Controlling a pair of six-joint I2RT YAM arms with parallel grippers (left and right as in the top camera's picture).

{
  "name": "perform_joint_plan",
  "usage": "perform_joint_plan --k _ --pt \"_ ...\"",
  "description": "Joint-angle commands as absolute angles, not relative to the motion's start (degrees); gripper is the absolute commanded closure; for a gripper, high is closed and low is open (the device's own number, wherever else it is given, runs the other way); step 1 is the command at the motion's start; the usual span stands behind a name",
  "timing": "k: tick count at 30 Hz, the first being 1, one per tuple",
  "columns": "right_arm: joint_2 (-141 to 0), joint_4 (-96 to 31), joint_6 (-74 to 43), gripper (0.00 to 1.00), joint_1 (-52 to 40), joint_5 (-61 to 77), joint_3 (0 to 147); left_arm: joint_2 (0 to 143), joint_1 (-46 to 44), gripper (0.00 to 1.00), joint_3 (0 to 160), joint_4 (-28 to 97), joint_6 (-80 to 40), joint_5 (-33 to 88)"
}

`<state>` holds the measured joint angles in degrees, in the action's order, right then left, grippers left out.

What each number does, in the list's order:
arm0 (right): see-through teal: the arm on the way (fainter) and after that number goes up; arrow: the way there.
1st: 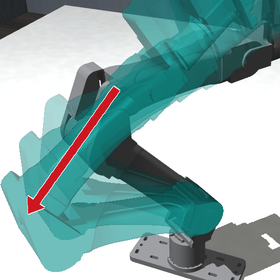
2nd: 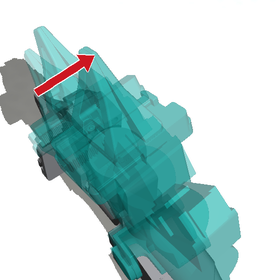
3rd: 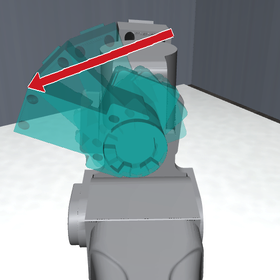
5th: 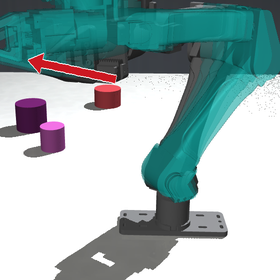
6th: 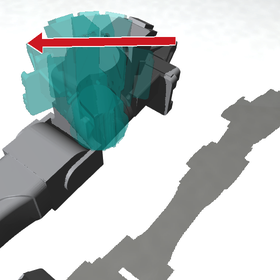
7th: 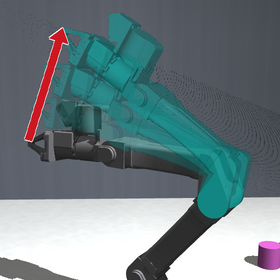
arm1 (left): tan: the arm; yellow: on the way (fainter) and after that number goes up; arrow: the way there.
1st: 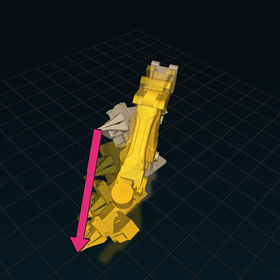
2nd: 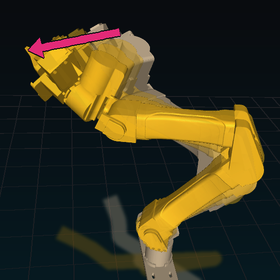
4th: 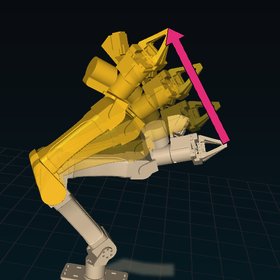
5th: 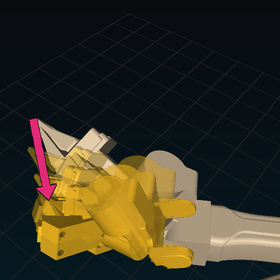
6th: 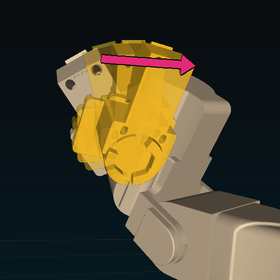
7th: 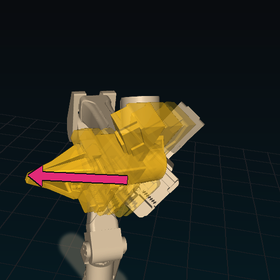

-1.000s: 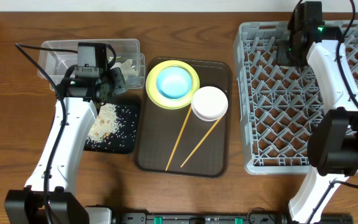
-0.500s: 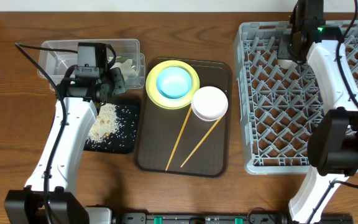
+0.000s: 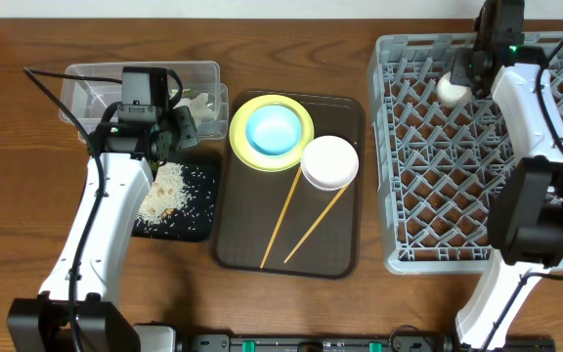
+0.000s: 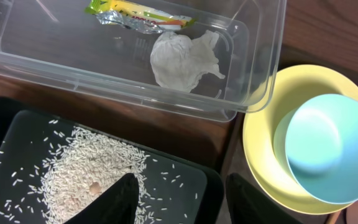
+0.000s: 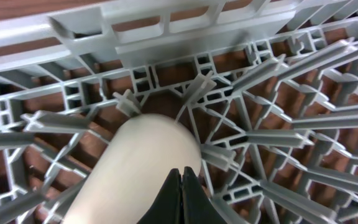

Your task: Sort waste into correct bins and load items into the dishwasher rack

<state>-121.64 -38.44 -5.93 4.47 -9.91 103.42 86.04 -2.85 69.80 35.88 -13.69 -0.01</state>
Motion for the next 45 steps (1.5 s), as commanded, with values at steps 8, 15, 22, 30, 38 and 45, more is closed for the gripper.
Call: perform_joint_plan --k 8,15,22,30,38,45 --pt "-121.12 -38.17 -5.5 0.97 6.22 -10.5 103.11 85.93 -2.96 0.51 70.11 36.45 -13.78 -0.69" --pt "-116.79 -40.56 -1.91 0.99 4.1 -6.15 103.11 85.93 -2.96 0.51 70.11 36.45 -13.76 -0.69" --pt "-116.46 -45.93 4.51 0.99 1.54 -0.89 103.04 85.93 -2.96 0.51 70.11 36.47 -13.78 -0.69" --pt "-120.64 -45.98 4.8 0.99 1.72 -4.23 102.96 85.93 -2.96 0.51 70.11 36.45 -13.76 -0.69" --pt "-122.21 -40.82 0.62 0.99 3.66 -17.43 103.04 85.93 -2.96 0.51 70.11 36.45 -13.76 -0.67" --pt "-119.74 -39.79 0.03 0.9 4.05 -17.67 103.28 85.93 -2.96 0.51 70.11 36.42 -13.78 -0.67"
